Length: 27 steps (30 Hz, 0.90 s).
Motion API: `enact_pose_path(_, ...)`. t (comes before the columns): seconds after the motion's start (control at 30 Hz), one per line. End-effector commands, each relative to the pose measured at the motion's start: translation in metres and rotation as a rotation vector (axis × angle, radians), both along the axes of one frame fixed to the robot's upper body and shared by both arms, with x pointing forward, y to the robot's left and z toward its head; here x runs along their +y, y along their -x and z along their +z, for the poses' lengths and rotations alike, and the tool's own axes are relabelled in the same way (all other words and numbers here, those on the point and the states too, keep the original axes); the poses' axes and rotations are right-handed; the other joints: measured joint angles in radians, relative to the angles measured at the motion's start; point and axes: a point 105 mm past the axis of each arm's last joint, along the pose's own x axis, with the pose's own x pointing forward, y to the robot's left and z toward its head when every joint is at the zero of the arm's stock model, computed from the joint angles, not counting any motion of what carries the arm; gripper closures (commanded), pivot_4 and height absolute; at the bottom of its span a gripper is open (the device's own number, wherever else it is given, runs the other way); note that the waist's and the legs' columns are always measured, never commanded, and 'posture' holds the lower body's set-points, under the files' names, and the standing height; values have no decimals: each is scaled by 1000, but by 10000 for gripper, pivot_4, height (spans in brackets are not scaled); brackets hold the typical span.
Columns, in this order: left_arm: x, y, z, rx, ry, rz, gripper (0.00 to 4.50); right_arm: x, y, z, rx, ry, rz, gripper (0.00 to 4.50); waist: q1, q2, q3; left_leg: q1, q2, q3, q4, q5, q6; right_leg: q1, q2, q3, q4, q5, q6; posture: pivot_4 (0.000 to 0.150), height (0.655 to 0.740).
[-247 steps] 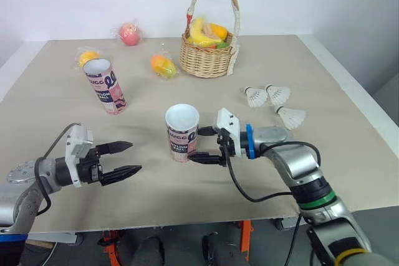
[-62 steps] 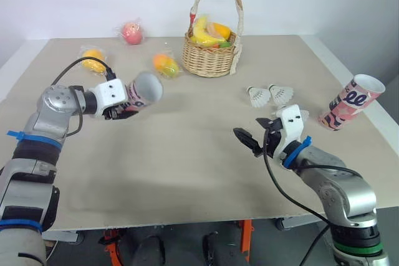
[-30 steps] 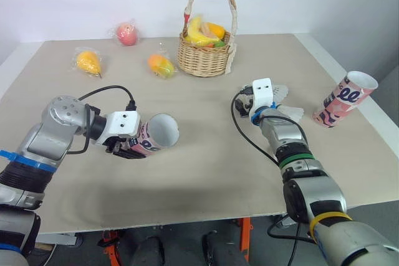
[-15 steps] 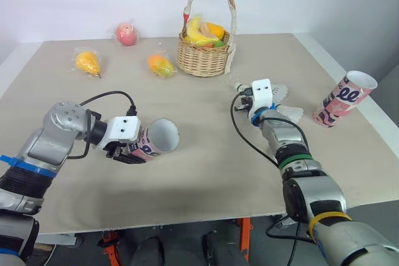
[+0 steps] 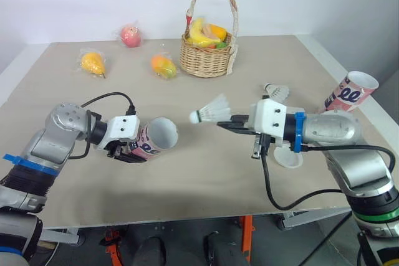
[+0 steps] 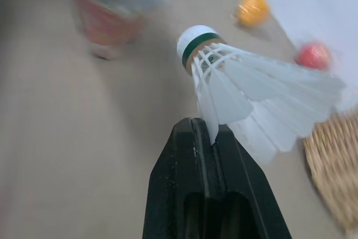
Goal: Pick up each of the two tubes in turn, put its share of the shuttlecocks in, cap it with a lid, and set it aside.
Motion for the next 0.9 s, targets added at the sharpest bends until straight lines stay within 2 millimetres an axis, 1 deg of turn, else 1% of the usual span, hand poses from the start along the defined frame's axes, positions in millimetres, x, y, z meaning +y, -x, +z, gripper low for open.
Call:
enact_pose_path(0.03,-2,-1,2,-5,-9,-22,15912,14,8,14,-98,50,78,44345,1,0,0,0,0,0,0,0,0,0,0,0,0,0,0,1500,7400)
enact_pose_path(0.13,-3,-1,2,-3,-2,-27,15912,21,12,17,-132,86,136,44345,5,0,0,-1,0,2,2,1,0,0,-1,1,0,0,0,1500,7400)
enact_pose_path(0.17,-4,-1,2,-2,0,-27,15912,24,12,17,-149,103,148,44345,6,0,0,-1,0,2,2,0,0,-1,-1,1,0,1,2,1500,7400)
enact_pose_path(0.37,-3,-1,3,0,0,-22,15912,40,0,10,-203,172,172,44345,6,0,0,-2,0,3,1,0,0,-2,-1,1,0,0,2,1500,7400)
enact_pose_path(0.43,-3,-1,3,1,2,-22,15912,48,-6,11,-217,177,176,44345,6,0,0,-2,0,3,1,0,0,-2,-1,1,0,0,2,1500,7400)
enact_pose_path(0.5,-4,-1,3,1,3,-22,15912,55,-7,13,-218,178,198,44345,6,0,0,-2,0,3,1,0,0,-2,-1,1,0,1,2,1500,7400)
enact_pose_path(0.6,-4,-2,4,2,4,-22,15912,60,-4,14,-181,176,244,35141,7,0,0,-2,1,3,1,0,0,-2,-1,1,0,1,2,1500,7400)
enact_pose_path(0.63,-4,-2,4,2,4,-22,15912,59,-1,13,-163,180,269,30928,7,0,0,-2,1,3,1,0,0,-2,-1,1,0,1,2,1500,7400)
enact_pose_path(0.7,-5,-2,3,4,5,-23,15912,58,7,16,-114,159,317,21450,7,0,0,-2,0,3,1,0,0,-2,-1,1,0,1,1,1500,7400)
enact_pose_path(0.73,-5,-2,3,4,6,-24,15912,56,10,19,-82,142,335,15813,7,0,0,-2,0,3,1,0,0,-2,-1,1,0,1,1,1500,7400)
enact_pose_path(0.77,-5,-2,3,5,8,-24,15912,54,14,21,-46,124,349,7969,7,0,0,-2,0,3,1,0,0,-2,-1,1,0,1,1,1500,7400)
enact_pose_path(0.8,-6,-2,3,6,9,-26,15912,51,17,22,-21,114,364,6015,7,0,0,-2,0,3,1,0,0,-2,-1,1,0,1,0,1500,7400)
enact_pose_path(0.87,-6,-1,3,7,10,-28,15912,46,21,24,9,100,374,6015,8,0,0,-3,0,2,1,0,0,-2,-1,1,0,1,0,1500,7400)
enact_pose_path(0.9,-7,-1,3,7,12,-29,15912,42,20,26,32,76,350,6015,8,0,0,-3,0,2,1,0,0,-1,-1,1,0,1,0,1500,7400)
